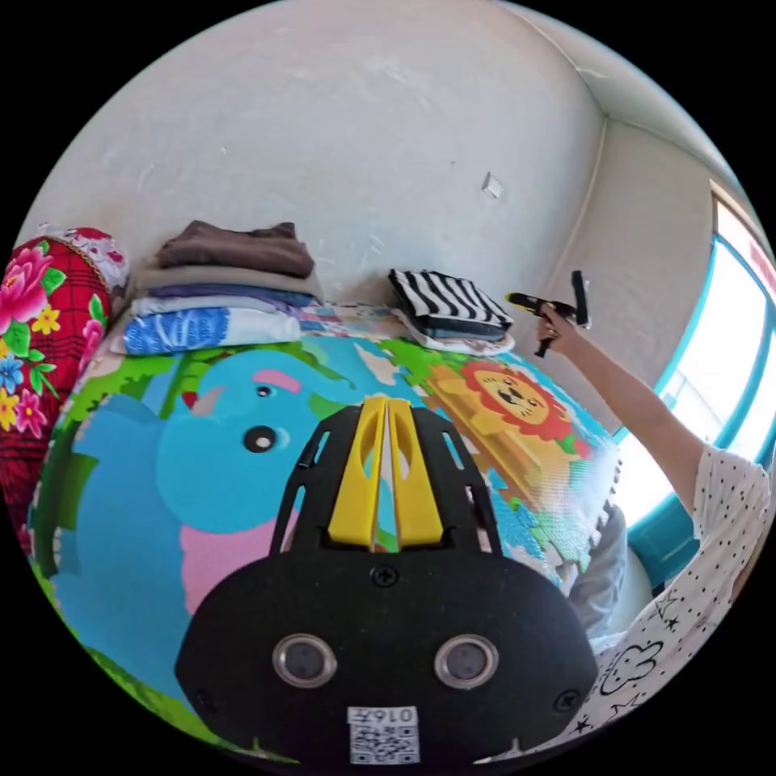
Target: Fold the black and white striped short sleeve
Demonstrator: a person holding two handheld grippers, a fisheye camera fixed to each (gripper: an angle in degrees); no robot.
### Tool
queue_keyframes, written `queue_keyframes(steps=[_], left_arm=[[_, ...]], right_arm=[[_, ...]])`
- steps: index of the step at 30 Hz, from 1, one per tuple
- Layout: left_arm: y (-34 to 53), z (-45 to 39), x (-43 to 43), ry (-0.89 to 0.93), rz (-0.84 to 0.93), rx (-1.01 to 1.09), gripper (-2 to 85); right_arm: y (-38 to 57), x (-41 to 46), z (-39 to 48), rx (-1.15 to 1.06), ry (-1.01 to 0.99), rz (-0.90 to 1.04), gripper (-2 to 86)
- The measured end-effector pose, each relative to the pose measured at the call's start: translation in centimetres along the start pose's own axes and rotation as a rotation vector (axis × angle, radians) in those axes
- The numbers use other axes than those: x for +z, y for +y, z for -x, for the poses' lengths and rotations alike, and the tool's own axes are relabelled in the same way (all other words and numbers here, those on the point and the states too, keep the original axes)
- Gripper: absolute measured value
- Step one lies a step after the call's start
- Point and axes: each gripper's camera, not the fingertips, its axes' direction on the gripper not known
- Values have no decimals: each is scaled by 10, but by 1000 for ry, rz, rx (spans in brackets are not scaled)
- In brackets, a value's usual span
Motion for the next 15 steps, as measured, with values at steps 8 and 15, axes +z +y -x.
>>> queue_keyframes(steps=[8, 15], left_arm=[[34, -25, 17, 128, 79, 81, 70], [64, -7, -30, 264, -167, 38, 63]], right_arm=[[62, 69, -36, 84, 70, 56, 123], [102, 139, -24, 151, 105, 98, 51]])
